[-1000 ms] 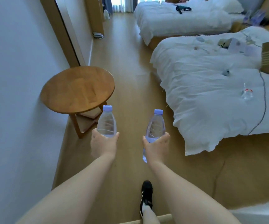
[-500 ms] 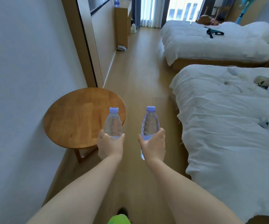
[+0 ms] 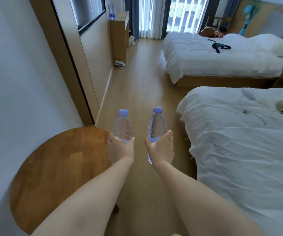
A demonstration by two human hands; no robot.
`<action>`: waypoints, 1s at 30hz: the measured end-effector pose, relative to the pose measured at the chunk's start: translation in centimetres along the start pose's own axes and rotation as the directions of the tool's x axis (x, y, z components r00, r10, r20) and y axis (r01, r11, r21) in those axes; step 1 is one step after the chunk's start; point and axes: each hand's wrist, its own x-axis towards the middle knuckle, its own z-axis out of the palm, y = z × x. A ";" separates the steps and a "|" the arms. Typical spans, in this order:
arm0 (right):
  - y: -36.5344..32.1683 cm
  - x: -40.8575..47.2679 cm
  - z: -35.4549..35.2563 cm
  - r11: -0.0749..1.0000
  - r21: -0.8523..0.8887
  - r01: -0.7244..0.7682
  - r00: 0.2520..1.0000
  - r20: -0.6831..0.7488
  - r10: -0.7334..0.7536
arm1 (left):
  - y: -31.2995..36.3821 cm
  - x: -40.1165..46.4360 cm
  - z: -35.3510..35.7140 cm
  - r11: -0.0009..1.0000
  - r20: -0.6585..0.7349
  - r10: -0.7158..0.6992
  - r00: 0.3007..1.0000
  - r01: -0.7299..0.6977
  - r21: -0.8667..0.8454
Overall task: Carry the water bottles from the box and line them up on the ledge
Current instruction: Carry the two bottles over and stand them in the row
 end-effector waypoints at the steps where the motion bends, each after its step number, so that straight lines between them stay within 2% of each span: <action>1: -0.5 1.6 0.2 1.000 -0.003 0.003 1.000 -0.001 -0.003 | 1.2 1.1 0.9 1.000 0.009 0.008 1.000 -0.008 0.000; 8: -3.1 16.0 2.3 1.000 0.010 0.024 1.000 -0.015 -0.024 | 9.7 9.7 9.3 1.000 0.001 0.006 1.000 -0.006 -0.012; 11: -3.9 23.2 3.2 0.999 0.009 0.044 0.999 -0.021 -0.043 | 13.8 13.6 13.8 0.998 0.023 -0.022 0.999 0.024 -0.066; 21: -9.5 43.2 6.2 0.993 0.007 0.121 0.990 0.069 -0.121 | 26.5 25.8 24.1 0.987 0.013 -0.084 0.996 0.085 -0.138; 25: -12.2 50.5 8.8 0.991 0.020 0.130 0.988 0.084 -0.131 | 29.9 32.3 27.1 0.984 -0.017 -0.124 0.992 0.121 -0.129; 30: -16.5 61.2 14.2 0.992 0.040 0.116 0.991 0.056 -0.118 | 34.1 42.8 32.1 0.979 -0.042 -0.103 0.994 0.093 -0.183</action>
